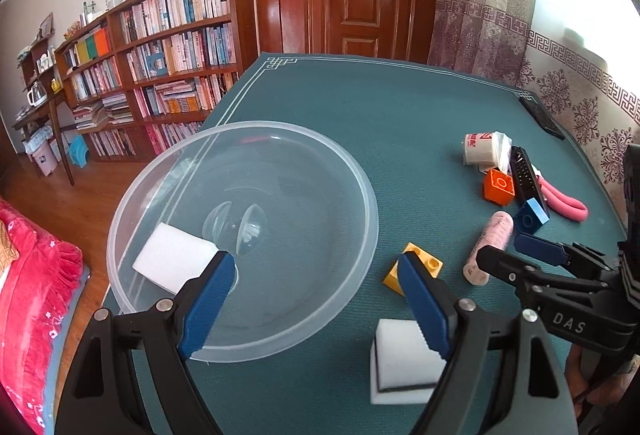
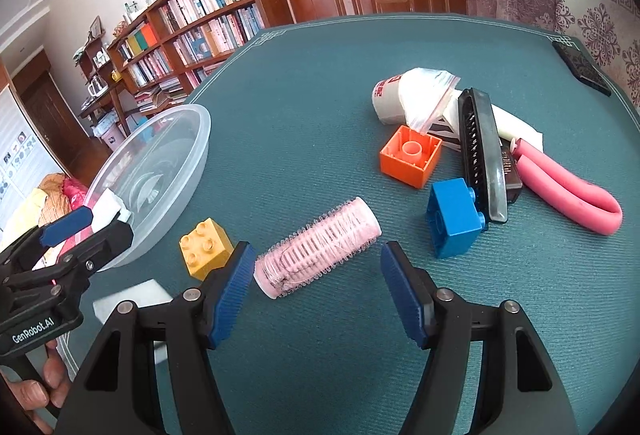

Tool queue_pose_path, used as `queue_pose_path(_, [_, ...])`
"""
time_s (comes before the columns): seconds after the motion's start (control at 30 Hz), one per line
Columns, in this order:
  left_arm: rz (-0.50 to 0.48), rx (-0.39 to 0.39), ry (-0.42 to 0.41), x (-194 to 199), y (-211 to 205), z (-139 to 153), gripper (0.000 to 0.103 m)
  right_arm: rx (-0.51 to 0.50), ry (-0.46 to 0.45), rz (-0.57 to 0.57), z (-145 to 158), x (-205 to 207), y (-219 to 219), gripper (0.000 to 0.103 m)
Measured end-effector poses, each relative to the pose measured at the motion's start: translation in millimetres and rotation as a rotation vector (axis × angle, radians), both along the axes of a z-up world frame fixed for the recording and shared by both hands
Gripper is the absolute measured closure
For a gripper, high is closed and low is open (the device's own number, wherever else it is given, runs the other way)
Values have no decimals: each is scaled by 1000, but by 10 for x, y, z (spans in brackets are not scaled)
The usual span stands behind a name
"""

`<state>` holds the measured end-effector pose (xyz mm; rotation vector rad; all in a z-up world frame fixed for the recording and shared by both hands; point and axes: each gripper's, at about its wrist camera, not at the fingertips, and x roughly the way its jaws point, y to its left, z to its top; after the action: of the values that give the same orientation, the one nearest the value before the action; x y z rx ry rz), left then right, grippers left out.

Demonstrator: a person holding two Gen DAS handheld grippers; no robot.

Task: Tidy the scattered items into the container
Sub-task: 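Move the left tool back to the second white sponge, then grasp the second sponge with the left tool and drop it in the bowl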

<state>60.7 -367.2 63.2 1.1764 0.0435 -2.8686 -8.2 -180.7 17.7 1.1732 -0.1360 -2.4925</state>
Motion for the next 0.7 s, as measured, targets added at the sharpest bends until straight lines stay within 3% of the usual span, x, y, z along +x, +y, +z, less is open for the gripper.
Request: queue_pose_path(0.7, [-155,64,-122,321,300,-294,16,25,2,-12,14,-34,-40,34])
